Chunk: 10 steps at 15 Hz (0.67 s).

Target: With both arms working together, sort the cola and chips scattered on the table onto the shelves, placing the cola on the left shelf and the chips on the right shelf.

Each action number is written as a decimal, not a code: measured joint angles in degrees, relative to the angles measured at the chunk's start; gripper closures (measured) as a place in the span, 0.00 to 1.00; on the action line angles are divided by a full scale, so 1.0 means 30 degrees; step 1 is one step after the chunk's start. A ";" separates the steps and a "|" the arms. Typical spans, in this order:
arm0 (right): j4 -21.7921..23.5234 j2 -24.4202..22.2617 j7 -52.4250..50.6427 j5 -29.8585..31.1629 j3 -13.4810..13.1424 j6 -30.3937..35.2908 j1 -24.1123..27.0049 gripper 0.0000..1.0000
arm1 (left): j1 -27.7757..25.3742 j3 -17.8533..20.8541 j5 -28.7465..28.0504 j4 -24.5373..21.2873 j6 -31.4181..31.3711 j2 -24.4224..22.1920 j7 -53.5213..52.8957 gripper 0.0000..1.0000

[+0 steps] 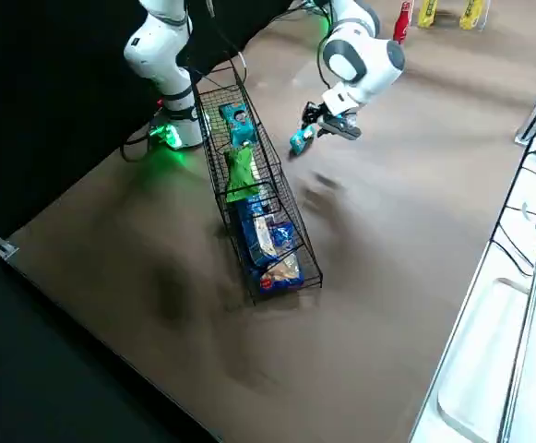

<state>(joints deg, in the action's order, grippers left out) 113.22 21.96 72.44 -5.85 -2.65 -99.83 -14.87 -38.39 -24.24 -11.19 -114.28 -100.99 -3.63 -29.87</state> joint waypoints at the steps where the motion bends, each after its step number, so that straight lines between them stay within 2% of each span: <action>1: 0.0275 0.0014 0.0626 -0.0281 0.0004 -0.0017 -0.0154 0.42 | -0.0001 0.0002 0.0000 -0.0061 -0.0035 -0.0050 0.0000 0.68; 5: 0.0678 0.0736 0.3298 -0.1210 0.0009 -0.1020 -0.0963 0.42 | -0.0007 0.0013 -0.0016 -0.0190 -0.0101 -0.0143 -0.0001 0.66; 10: 0.0697 0.2317 0.4713 -0.1412 0.0011 -0.1874 -0.1494 0.42 | -0.0089 0.0015 -0.0027 -0.0179 -0.0393 -0.0166 -0.0019 0.24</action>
<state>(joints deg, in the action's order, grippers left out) 115.31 28.91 86.58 -10.08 -2.61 -105.45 -19.36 -38.66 -24.19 -11.27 -114.82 -102.17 -4.13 -29.93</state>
